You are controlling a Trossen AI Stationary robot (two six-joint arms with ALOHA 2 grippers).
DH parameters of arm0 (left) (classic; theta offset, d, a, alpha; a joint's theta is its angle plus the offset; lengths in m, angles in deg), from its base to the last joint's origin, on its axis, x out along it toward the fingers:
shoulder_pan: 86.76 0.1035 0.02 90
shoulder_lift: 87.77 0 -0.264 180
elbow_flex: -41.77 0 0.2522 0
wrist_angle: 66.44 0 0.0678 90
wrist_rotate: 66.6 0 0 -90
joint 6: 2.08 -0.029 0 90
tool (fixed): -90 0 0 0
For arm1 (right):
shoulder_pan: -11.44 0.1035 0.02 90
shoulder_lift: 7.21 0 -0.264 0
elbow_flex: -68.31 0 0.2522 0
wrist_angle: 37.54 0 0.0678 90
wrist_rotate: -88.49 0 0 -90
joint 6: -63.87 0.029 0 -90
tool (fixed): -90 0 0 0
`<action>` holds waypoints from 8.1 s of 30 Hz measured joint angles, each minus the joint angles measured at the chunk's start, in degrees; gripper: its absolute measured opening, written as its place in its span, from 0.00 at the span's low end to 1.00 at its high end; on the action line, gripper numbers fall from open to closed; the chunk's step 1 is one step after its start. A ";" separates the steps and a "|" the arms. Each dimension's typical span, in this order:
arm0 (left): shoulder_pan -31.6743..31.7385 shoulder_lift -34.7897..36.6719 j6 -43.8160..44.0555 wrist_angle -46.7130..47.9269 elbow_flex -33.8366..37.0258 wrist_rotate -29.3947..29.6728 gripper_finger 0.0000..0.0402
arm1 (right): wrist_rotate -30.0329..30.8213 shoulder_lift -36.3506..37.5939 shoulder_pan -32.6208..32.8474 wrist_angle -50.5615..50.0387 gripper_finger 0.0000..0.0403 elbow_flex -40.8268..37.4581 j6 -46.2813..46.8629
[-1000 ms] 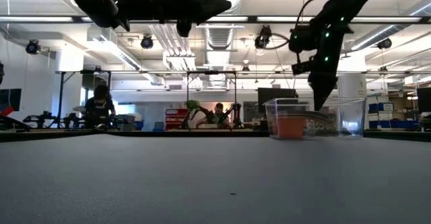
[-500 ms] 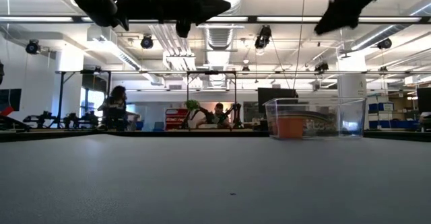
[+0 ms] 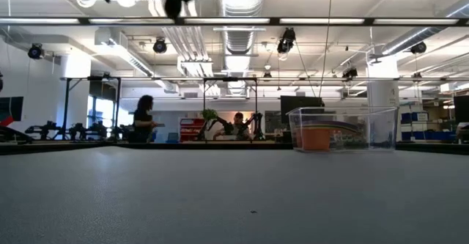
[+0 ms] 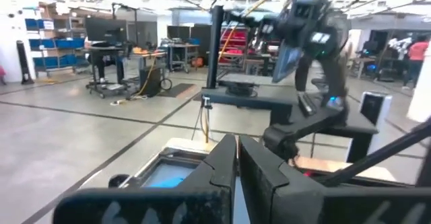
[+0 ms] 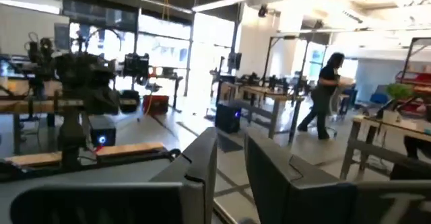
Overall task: Nest measuring cups in basket
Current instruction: Return to Home Position
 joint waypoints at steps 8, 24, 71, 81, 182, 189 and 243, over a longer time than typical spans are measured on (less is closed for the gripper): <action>-0.03 9.50 -0.02 5.36 2.57 -0.23 0.00 | 1.39 10.17 0.01 -1.36 0.13 -3.41 1.83; 0.04 17.84 5.35 -16.41 25.18 2.54 0.00 | -5.29 9.83 0.35 25.53 0.13 -26.84 11.27; 0.02 14.35 7.49 -28.49 40.13 2.67 0.00 | 11.05 0.80 0.35 38.87 0.13 -56.02 12.59; 0.02 9.25 7.49 -28.46 36.26 2.67 0.00 | 10.76 -0.45 0.35 39.81 0.13 -55.62 17.00; -1.56 65.16 4.21 27.91 43.76 -12.90 0.00 | 10.98 5.94 8.02 38.39 0.13 -55.95 8.86; -1.56 63.99 6.50 27.55 43.76 -12.87 0.00 | 10.88 5.98 8.02 38.61 0.13 -55.95 10.76; -1.56 63.68 6.63 26.80 43.17 -12.83 0.00 | 10.83 5.98 8.02 40.18 0.13 -55.69 18.89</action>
